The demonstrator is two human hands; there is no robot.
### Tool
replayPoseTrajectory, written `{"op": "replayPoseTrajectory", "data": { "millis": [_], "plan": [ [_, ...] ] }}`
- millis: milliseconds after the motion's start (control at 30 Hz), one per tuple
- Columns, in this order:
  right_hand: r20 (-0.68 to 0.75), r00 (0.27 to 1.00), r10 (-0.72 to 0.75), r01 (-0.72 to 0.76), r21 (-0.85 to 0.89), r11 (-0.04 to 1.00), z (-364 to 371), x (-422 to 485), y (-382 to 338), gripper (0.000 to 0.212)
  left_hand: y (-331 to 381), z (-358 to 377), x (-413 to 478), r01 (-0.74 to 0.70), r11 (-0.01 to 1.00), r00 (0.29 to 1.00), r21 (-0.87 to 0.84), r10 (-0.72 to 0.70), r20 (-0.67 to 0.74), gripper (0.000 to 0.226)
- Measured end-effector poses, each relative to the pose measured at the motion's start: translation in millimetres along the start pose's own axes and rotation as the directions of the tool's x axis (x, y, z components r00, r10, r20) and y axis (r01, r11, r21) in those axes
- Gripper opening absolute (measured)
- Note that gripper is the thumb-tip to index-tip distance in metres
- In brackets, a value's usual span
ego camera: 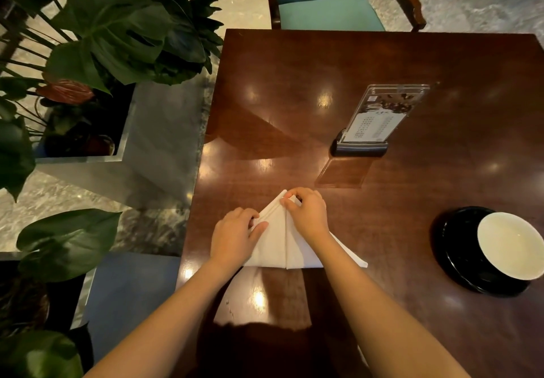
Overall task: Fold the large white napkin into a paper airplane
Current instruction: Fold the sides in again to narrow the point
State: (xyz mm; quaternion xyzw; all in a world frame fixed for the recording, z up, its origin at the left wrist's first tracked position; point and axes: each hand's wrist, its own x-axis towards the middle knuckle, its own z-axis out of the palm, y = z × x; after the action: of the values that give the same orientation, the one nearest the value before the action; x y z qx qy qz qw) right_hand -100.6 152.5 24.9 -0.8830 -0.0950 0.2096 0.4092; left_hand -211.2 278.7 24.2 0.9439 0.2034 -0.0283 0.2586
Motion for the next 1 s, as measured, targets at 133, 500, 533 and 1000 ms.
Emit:
{"op": "replayPoseTrajectory", "data": {
  "millis": [133, 500, 533, 1000],
  "plan": [
    [-0.041, 0.999, -0.003, 0.006, 0.058, 0.998, -3.0, 3.1, -3.6, 0.011, -15.8, 4.9, -17.2, -0.006, 0.999, 0.999, 0.047, 0.008, -0.041, 0.04],
    [-0.074, 0.948, -0.309, 0.243, -0.457, 0.855, 13.3, 13.8, 0.9, 0.02, -19.7, 18.0, -20.0, -0.073, 0.957, 0.986, 0.279, 0.111, -0.123, 0.028],
    [-0.071, 0.94, -0.335, 0.255, -0.507, 0.823, 15.4, 15.2, 2.7, 0.022, -19.8, 18.1, -20.5, -0.077, 0.96, 0.984, 0.27, 0.116, -0.134, 0.027],
    [-0.123, 0.944, -0.307, 0.25, -0.34, 0.906, -26.3, 20.5, -3.3, 0.03, -7.2, 40.2, -36.6, -0.539, 0.768, 0.841, 0.345, 0.47, 0.268, 0.058]
  ]
}}
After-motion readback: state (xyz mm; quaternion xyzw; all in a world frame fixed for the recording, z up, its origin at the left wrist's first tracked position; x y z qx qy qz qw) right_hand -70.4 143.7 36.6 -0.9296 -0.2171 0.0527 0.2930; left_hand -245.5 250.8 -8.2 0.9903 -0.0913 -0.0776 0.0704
